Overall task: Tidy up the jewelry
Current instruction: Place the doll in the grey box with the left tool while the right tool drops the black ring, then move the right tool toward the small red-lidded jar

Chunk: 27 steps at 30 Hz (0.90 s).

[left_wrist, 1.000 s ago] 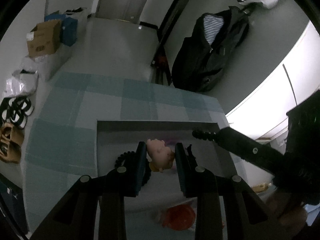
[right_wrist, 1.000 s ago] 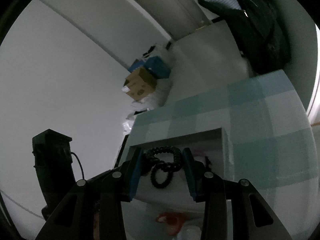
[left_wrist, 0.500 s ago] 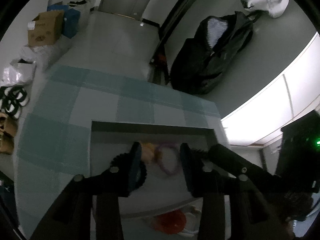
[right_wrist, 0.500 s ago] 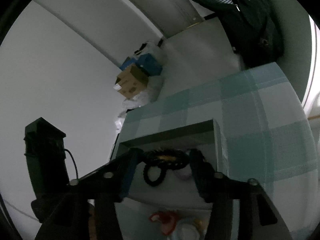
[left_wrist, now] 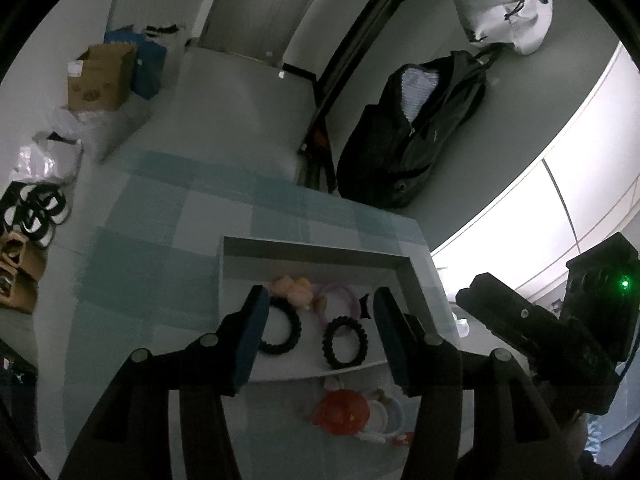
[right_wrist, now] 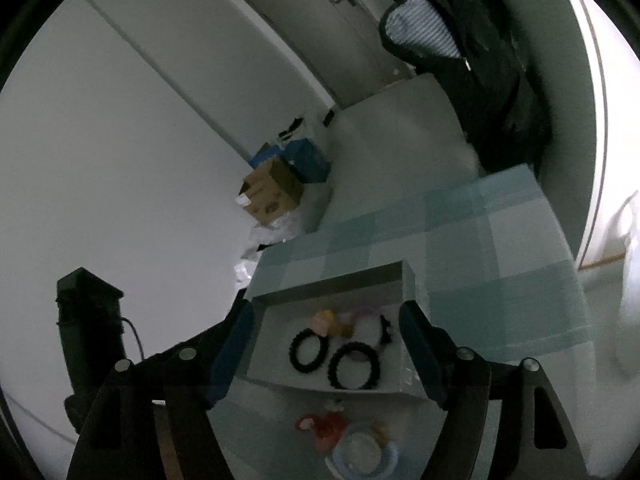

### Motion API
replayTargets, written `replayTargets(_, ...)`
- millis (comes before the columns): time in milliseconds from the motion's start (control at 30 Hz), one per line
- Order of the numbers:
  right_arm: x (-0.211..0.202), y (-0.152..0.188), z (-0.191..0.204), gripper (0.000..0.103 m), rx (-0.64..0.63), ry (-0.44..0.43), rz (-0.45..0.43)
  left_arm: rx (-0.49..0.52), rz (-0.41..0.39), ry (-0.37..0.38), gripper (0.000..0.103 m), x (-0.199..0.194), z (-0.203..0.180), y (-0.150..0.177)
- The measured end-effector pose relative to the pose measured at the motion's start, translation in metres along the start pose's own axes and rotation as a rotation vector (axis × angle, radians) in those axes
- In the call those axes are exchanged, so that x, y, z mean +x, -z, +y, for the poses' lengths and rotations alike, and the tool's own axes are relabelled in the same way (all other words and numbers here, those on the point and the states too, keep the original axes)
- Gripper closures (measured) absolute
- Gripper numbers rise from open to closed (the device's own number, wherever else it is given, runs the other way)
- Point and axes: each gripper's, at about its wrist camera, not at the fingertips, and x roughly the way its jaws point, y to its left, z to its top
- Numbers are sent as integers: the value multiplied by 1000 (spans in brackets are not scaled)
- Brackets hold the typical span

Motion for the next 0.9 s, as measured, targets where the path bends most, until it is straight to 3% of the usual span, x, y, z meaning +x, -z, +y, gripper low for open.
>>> replayTargets(267,-19,7,0,24,-26,13,-32,56,-27,-74,54,-15,-8,21)
replayTargets(467,-32,19,-3,20,-37,30,-24,72,0,-111,54,-18,-6,45)
replayTargets(900,-42,56,-11,20,-95,98,100,92,65,-143,54,-8,-19,73)
